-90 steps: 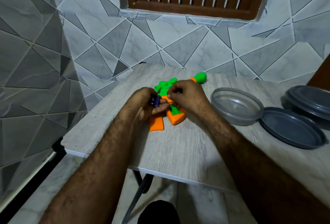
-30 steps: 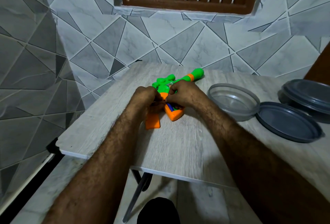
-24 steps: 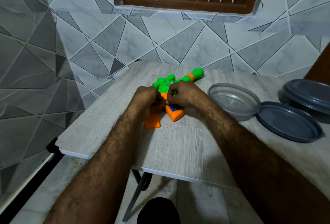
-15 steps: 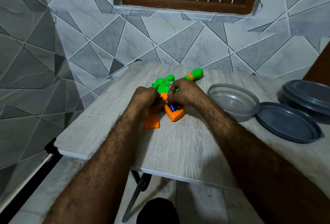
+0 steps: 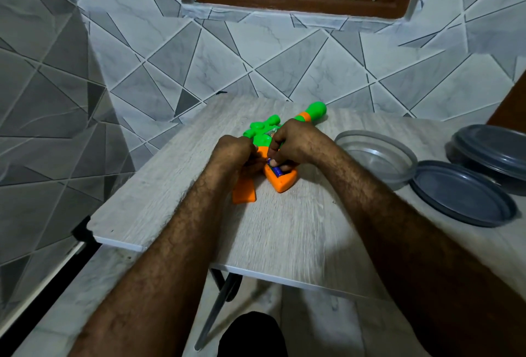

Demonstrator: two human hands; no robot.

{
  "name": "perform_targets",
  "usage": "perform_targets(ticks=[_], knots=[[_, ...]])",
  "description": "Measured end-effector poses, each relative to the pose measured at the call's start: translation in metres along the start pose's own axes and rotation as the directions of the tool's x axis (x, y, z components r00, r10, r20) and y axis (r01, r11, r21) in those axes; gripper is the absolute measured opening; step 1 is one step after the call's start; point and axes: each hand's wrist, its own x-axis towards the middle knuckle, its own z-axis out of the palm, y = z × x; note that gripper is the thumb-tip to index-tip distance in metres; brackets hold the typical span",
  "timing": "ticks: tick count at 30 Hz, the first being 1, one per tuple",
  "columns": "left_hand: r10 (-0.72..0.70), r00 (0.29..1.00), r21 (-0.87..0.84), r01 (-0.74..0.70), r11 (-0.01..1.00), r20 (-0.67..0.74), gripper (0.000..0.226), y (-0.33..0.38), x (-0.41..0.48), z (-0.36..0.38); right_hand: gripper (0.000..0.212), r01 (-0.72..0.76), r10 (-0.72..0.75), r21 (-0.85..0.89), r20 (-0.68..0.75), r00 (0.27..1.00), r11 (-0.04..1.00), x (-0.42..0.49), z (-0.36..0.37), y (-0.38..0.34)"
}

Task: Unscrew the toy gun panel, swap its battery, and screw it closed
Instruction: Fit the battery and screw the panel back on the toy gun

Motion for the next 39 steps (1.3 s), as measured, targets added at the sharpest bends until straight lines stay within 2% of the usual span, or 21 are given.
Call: perform_targets(ticks=[5,9,13,19,22,26,29,33,39], knots=[[0.002,1.0,-0.011,-0.002,1.0,-0.006,0.015,0.001,0.0,0.001,0.029,0.042,-0.044,-0.181,-0.008,0.999,0.983,-0.002,0.003,-0.006],[0.016,1.0,-0.008,-0.016,1.0,-0.003,0.017,0.0,-0.002,0.002,0.024,0.017,-0.013,-0.22,0.018,1.0,0.975,-0.003,0.0,-0.011],[0.019,1.0,-0.013,-0.019,1.0,-0.008,0.013,0.0,0.0,0.002,0.029,0.012,0.007,-0.261,0.072,0.997,0.965,-0.004,-0.007,-0.015],[0.011,1.0,-0.024,-0.011,1.0,-0.009,0.009,0.0,-0.002,0.002,0.037,0.05,-0.038,-0.331,0.041,0.998,0.942,-0.008,-0.006,-0.014],[0.027,1.0,-0.03,-0.027,0.999,-0.01,0.017,-0.001,-0.002,0.004,0.031,0.059,-0.05,-0.297,0.037,0.998,0.953,-0.01,-0.008,-0.007],[0.027,1.0,-0.027,-0.027,0.999,-0.015,0.021,-0.001,-0.002,0.004,0.033,0.127,-0.09,-0.222,0.168,0.982,0.967,-0.02,-0.017,0.001],[0.022,1.0,-0.032,-0.023,0.999,-0.015,0.016,-0.002,-0.001,0.005,0.032,0.119,-0.097,-0.214,0.11,0.989,0.97,-0.021,-0.013,0.006],[0.031,0.999,-0.03,-0.032,0.999,-0.025,0.006,-0.004,-0.001,0.006,0.019,0.07,-0.07,-0.192,0.009,0.998,0.979,-0.016,-0.004,0.008],[0.017,1.0,-0.04,-0.017,0.999,-0.011,0.016,-0.004,0.002,0.007,0.017,0.053,-0.072,-0.272,-0.061,0.996,0.961,-0.014,0.001,0.006]])
